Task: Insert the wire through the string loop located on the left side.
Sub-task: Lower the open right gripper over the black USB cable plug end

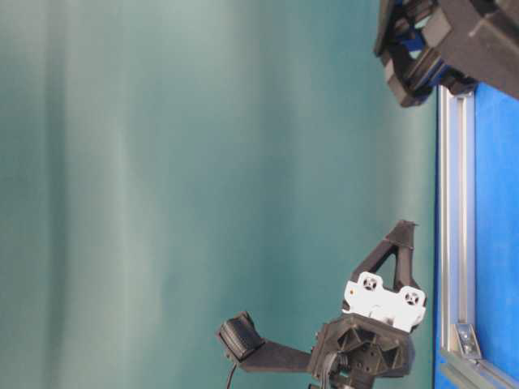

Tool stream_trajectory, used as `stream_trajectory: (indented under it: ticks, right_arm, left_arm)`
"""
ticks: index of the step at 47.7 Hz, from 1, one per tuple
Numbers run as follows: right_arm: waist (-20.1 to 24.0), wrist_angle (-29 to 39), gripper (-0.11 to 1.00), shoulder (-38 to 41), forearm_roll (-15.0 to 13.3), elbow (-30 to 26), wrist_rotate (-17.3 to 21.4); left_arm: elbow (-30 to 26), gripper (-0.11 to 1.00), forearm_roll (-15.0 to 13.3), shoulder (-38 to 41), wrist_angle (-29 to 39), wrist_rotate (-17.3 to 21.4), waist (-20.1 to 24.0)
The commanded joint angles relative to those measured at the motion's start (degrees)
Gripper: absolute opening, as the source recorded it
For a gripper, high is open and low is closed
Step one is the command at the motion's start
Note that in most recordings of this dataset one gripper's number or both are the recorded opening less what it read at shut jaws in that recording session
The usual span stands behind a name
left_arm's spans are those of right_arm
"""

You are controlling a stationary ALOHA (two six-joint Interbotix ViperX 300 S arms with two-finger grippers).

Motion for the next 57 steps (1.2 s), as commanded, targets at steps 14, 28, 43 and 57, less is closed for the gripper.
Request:
stream_trajectory:
  ticks: [14, 28, 43, 57]
  right_arm:
    - [0.18, 1.67, -0.02, -1.85, 0.53, -1.85, 2.02]
    - [-0.09, 1.85, -0.02, -1.85, 0.7, -1.93, 4.39]
    - [-0.44, 1.93, 0.65, 0.09, 3.78, -3.78, 5.63]
    - [-0.53, 1.93, 0.84, 4.48, 5.19, -6.24, 5.8]
  left_arm:
    - [-0.18, 0.0, 1.32, -2.29, 2.11, 0.0, -0.44]
    - [0.0, 0.0, 1.32, -2.29, 2.11, -0.09, -0.44]
    - [-0.09, 0.0, 1.32, -2.29, 1.93, -0.09, -0.35]
    - [0.0, 0.0, 1.32, -2.29, 1.85, -0.09, -0.44]
